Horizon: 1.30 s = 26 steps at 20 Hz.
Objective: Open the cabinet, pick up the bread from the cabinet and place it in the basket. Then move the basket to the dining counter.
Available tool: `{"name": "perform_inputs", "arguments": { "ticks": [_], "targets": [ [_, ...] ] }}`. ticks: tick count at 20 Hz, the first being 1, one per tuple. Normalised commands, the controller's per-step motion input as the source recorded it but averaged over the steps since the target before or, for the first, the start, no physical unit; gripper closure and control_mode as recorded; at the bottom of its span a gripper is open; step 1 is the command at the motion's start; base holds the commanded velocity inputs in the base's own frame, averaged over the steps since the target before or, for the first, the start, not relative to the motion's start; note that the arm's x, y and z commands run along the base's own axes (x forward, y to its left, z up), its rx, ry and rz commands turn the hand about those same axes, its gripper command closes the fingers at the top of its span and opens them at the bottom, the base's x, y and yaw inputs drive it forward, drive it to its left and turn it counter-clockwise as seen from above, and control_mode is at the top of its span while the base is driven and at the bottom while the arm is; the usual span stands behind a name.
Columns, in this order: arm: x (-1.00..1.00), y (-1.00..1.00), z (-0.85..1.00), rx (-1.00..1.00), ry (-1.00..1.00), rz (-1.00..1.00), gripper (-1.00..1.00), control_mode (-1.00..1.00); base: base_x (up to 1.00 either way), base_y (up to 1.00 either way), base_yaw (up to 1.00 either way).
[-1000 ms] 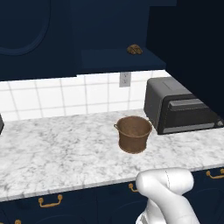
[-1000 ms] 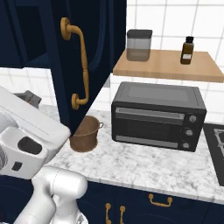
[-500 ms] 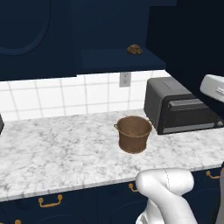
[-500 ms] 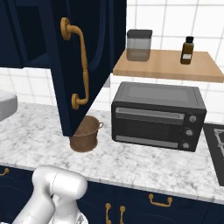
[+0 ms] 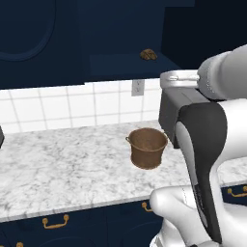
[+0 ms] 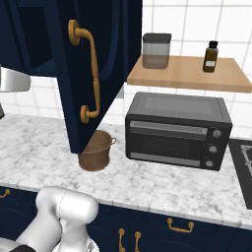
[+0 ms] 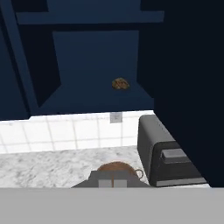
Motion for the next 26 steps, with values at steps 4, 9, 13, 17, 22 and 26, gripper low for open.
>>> {"name": "perform_inputs", "arguments": {
  "ticks": [4, 9, 13, 17, 22, 26],
  "targets": [
    [0.79, -0.06, -0.31, 0.01, -0.02, 0.10, 1.00, -1.00, 0.00, 0.00, 0.00],
    [0.67, 0.00, 0.18, 0.00, 0.09, -0.06, 1.00, -1.00, 0.00, 0.00, 0.00],
    [0.89, 0.00, 0.06, 0.00, 0.20, -0.09, -1.00, -1.00, 0.00, 0.00, 0.00],
    [0.69, -0.15, 0.00, 0.00, 0.06, 0.00, -1.00, -1.00, 0.00, 0.00, 0.00],
    [0.34, -0.34, -0.02, 0.00, -0.07, 0.01, -1.00, -1.00, 0.00, 0.00, 0.00],
    [0.49, -0.31, -0.13, 0.00, -0.08, 0.03, -1.00, -1.00, 0.00, 0.00, 0.00]
  ]
}}
